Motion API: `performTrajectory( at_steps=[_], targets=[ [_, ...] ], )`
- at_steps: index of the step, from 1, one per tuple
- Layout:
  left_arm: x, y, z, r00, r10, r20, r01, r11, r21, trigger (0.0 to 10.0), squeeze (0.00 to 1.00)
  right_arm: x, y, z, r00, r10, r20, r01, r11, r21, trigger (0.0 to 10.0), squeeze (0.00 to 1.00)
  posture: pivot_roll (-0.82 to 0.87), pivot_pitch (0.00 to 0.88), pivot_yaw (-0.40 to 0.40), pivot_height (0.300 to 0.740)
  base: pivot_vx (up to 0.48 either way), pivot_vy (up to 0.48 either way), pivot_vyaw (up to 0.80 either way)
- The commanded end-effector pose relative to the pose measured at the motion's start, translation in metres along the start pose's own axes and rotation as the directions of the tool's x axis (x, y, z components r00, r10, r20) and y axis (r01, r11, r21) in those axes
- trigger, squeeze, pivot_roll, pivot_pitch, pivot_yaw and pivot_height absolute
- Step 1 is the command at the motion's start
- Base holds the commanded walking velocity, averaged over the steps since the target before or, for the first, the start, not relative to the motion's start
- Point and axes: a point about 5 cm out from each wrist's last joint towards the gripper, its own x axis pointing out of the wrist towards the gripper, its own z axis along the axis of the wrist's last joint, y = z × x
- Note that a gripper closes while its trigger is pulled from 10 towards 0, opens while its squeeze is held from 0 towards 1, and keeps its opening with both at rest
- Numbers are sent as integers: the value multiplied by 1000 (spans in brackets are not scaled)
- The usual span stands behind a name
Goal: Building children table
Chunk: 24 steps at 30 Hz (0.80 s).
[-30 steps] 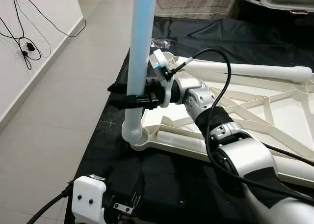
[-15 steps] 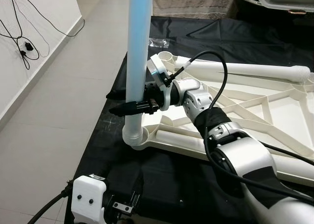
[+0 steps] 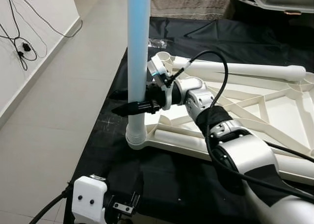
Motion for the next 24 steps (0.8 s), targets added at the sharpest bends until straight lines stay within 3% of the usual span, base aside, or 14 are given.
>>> performTrajectory(
  at_steps=[1, 6, 10, 13, 20, 22, 24],
  targets=[
    [-3, -1, 1, 1000, 6, 2, -6, 1000, -1, 10000, 0, -2, 7, -23, 996, 27, -82, -22, 998, 66, 10000, 0, 122, 253, -30, 740, 0, 0, 0],
    [-2, -1, 1, 1000, 7, 2, -7, 1000, 1, 10000, 0, 4, 10, -28, 988, 63, -139, -59, 998, 37, 10000, 0, 124, 253, -31, 740, 0, 0, 0],
    [-2, 1, 2, 1000, 15, 6, -15, 1000, 10, 10000, 0, 21, 16, -38, 962, 138, -237, -146, 989, -18, 10000, 0, 123, 251, -30, 740, 0, 0, 0],
    [-2, 2, 2, 1000, 17, 8, -17, 1000, 11, 10000, 0, 25, 15, -39, 961, 121, -250, -131, 991, -23, 10000, 0, 124, 249, -34, 740, 0, 0, 0],
    [-1, 3, 2, 999, 29, 16, -29, 999, 17, 10000, 0, 32, 4, -42, 968, -88, -235, 85, 996, -23, 10000, 0, 121, 249, -38, 740, 0, 0, 0],
    [-1, 3, 2, 999, 29, 16, -29, 999, 17, 10000, 0, 32, 4, -42, 968, -88, -235, 85, 996, -23, 10000, 0, 121, 249, -38, 740, 0, 0, 0],
    [0, 5, 2, 999, 37, 20, -38, 999, 22, 10000, 0, 28, 1, -48, 958, -175, -226, 192, 980, 56, 10000, 0, 113, 247, -35, 740, 0, 0, 0]
  ],
)
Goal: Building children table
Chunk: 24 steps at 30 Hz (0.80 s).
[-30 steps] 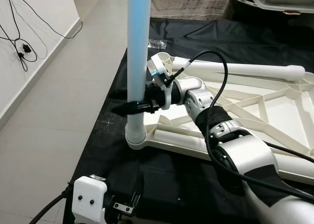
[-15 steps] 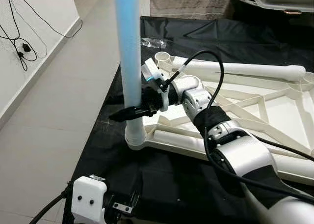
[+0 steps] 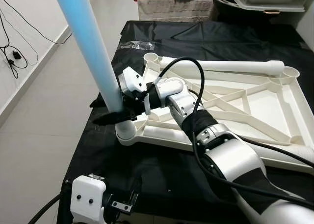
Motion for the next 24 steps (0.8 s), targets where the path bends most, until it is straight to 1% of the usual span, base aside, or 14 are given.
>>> performTrajectory(
  at_steps=[1, 2, 4, 7, 11, 13, 14, 16, 17, 18, 19, 21, 23, 24],
  targets=[
    [-1, 1, 0, 1000, 14, 4, -14, 1000, 4, 10000, 0, -6, 11, -41, 993, -44, -107, 65, 979, 194, 10000, 0, 113, 247, -35, 740, 0, 0, 0],
    [0, 2, 0, 1000, 17, 5, -17, 1000, 6, 10000, 0, -7, 10, -44, 991, -82, -108, 106, 966, 235, 10000, 0, 113, 247, -35, 740, 0, 0, 0],
    [0, 2, 0, 1000, 17, 5, -17, 1000, 6, 10000, 0, -7, 10, -44, 991, -82, -108, 106, 966, 235, 10000, 0, 113, 247, -35, 740, 0, 0, 0],
    [2, 4, 0, 1000, 23, 11, -23, 1000, 8, 10000, 0, -12, 6, -56, 962, -213, -168, 255, 923, 287, 10000, 0, 106, 244, -36, 740, 0, 0, 0],
    [3, 6, 0, 999, 29, 14, -29, 1000, 9, 10000, 0, -15, 7, -62, 948, -248, -202, 300, 908, 291, 10000, 0, 105, 243, -34, 740, 0, 0, 0],
    [3, 7, 1, 999, 33, 16, -33, 999, 12, 10000, 0, -17, 7, -68, 930, -285, -233, 346, 890, 295, 10000, 0, 105, 243, -34, 740, 0, 0, 0],
    [4, 8, 1, 999, 34, 17, -34, 999, 17, 10000, 0, -19, 7, -73, 903, -348, -252, 415, 860, 297, 10000, 0, 104, 240, -35, 740, 0, 0, 0],
    [4, 8, 1, 999, 34, 17, -34, 999, 17, 10000, 0, -19, 7, -73, 903, -348, -252, 415, 860, 297, 10000, 0, 104, 240, -35, 740, 0, 0, 0],
    [4, 9, 1, 999, 33, 18, -34, 999, 22, 10000, 0, -21, 5, -76, 865, -427, -263, 494, 814, 305, 10000, 0, 105, 236, -31, 740, 0, 0, 0],
    [4, 9, 1, 999, 33, 18, -34, 999, 22, 10000, 0, -21, 5, -76, 865, -427, -263, 494, 814, 305, 10000, 0, 105, 236, -31, 740, 0, 0, 0],
    [5, 10, 1, 999, 33, 20, -34, 999, 25, 10000, 0, -24, 2, -80, 805, -519, -289, 592, 742, 316, 10000, 0, 103, 234, -32, 740, 0, 0, 0],
    [6, 13, 2, 999, 36, 26, -37, 999, 34, 10000, 0, -38, -7, -86, 608, -710, -355, 794, 538, 284, 10000, 0, 101, 233, -27, 740, 0, 0, 0],
    [6, 13, 2, 999, 36, 26, -37, 999, 34, 10000, 0, -38, -7, -86, 608, -710, -355, 794, 538, 284, 10000, 0, 101, 233, -27, 740, 0, 0, 0],
    [7, 14, 2, 999, 37, 29, -38, 999, 37, 10000, 0, -47, -10, -90, 468, -787, -401, 881, 383, 277, 10000, 0, 97, 229, -27, 740, 0, 0, 0]
  ],
)
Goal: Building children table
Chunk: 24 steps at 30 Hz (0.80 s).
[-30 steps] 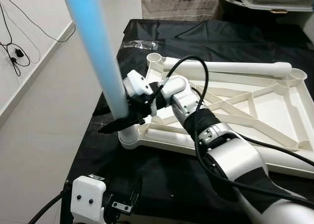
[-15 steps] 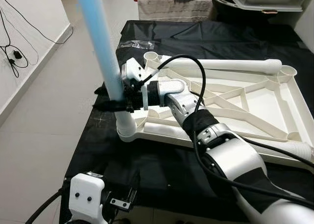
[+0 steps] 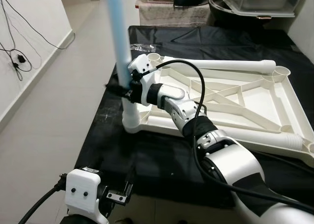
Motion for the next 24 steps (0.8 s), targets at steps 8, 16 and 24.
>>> performTrajectory(
  at_steps=[8, 16, 24],
  targets=[
    [1, 4, -7, 999, 13, -32, -14, 1000, -4, 10000, 0, -24, -21, -62, 805, -540, -244, 580, 803, 136, 10000, 0, 97, 222, -24, 740, 0, 0, 0],
    [5, 6, -6, 1000, 13, -20, -12, 1000, 8, 10000, 0, -34, -27, -49, 552, -822, -138, 833, 549, 62, 10000, 0, 103, 195, -25, 740, 0, 0, 0],
    [7, 8, -7, 1000, 9, -15, -9, 1000, 18, 10000, 0, -36, -16, -49, 298, -943, -145, 952, 306, -32, 10000, 0, 103, 176, -24, 740, 0, 0, 0]
  ],
)
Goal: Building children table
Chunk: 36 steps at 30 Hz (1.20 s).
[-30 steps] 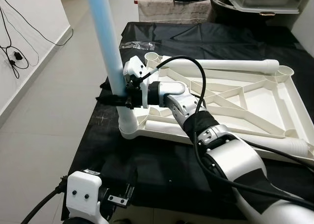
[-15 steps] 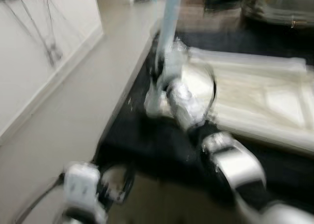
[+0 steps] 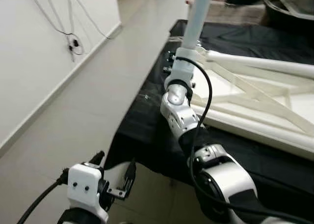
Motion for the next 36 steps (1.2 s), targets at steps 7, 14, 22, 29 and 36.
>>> performTrajectory(
  at_steps=[7, 14, 22, 29, 36],
  targets=[
    [0, 0, -4, 1000, -10, -10, 10, 1000, 6, 10000, 0, -25, 15, -54, 917, 356, -181, -371, 927, -56, 10000, 0, 93, 172, -25, 740, 0, 0, 0],
    [1, -1, -4, 1000, -10, -6, 10, 1000, 3, 10000, 0, -34, 24, -77, 683, 634, -362, -633, 762, 137, 10000, 0, 89, 173, -36, 740, 0, 0, 0],
    [0, -1, -3, 1000, -9, -4, 9, 1000, 5, 10000, 0, -36, 25, -75, 421, 843, -335, -806, 517, 289, 10000, 0, 93, 190, -38, 740, 0, 0, 0],
    [-3, -4, -1, 1000, -7, -4, 7, 1000, 2, 10000, 0, -48, 29, -59, 20, 982, -186, -958, 72, 276, 10000, 0, 112, 211, -49, 740, 0, 0, 0],
    [-9, -6, 3, 1000, -1, -7, 1, 1000, -1, 10000, 0, -58, 28, -53, -254, 952, -172, -952, -215, 216, 10000, 0, 141, 245, -56, 740, 0, 0, 0]
  ],
)
